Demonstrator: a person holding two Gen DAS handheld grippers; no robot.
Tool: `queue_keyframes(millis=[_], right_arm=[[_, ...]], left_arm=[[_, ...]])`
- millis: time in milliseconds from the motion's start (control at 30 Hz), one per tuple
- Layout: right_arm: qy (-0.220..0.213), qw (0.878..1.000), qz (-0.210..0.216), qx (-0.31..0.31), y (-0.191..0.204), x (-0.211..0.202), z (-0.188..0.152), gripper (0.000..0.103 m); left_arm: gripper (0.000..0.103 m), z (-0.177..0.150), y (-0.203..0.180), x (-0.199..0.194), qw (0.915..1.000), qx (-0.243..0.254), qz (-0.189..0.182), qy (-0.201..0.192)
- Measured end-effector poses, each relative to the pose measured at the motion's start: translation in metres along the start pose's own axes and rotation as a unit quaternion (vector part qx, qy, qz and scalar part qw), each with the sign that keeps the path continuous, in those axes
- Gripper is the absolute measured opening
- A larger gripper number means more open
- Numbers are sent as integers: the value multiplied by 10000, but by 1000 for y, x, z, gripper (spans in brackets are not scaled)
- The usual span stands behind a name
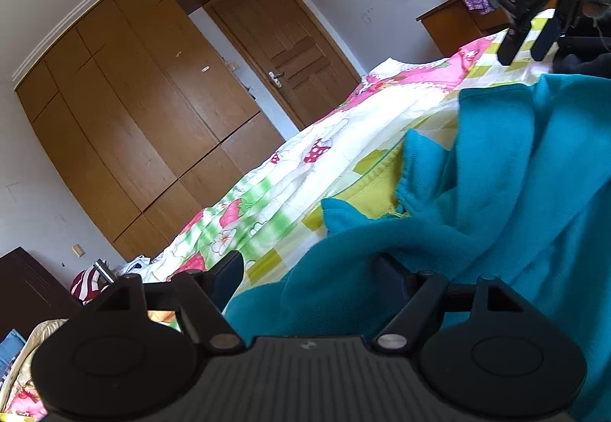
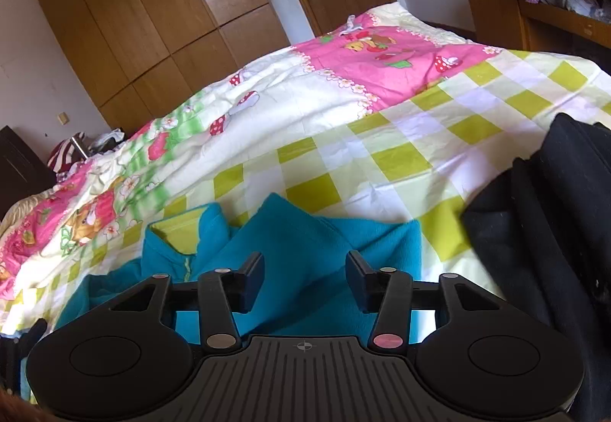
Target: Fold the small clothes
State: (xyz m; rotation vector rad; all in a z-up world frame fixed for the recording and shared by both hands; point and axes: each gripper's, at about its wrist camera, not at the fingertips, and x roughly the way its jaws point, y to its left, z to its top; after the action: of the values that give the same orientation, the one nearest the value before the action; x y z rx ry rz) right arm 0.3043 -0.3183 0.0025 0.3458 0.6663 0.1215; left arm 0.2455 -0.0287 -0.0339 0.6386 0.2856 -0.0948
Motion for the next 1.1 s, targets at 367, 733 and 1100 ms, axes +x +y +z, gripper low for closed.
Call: queue_keyframes(millis=[367, 733, 1100], right_arm=[[601, 9913, 275, -1138, 2, 66, 15, 36], [673, 9857, 1426, 591, 34, -23, 82, 11], [-524, 9958, -502, -557, 41, -95, 37, 48]], left_arm=[[89, 10, 30, 76, 9927, -838, 389, 772], [89, 15, 82, 24, 9882, -1204, 785, 531], [92, -30, 64, -39, 9929, -869, 631, 515]])
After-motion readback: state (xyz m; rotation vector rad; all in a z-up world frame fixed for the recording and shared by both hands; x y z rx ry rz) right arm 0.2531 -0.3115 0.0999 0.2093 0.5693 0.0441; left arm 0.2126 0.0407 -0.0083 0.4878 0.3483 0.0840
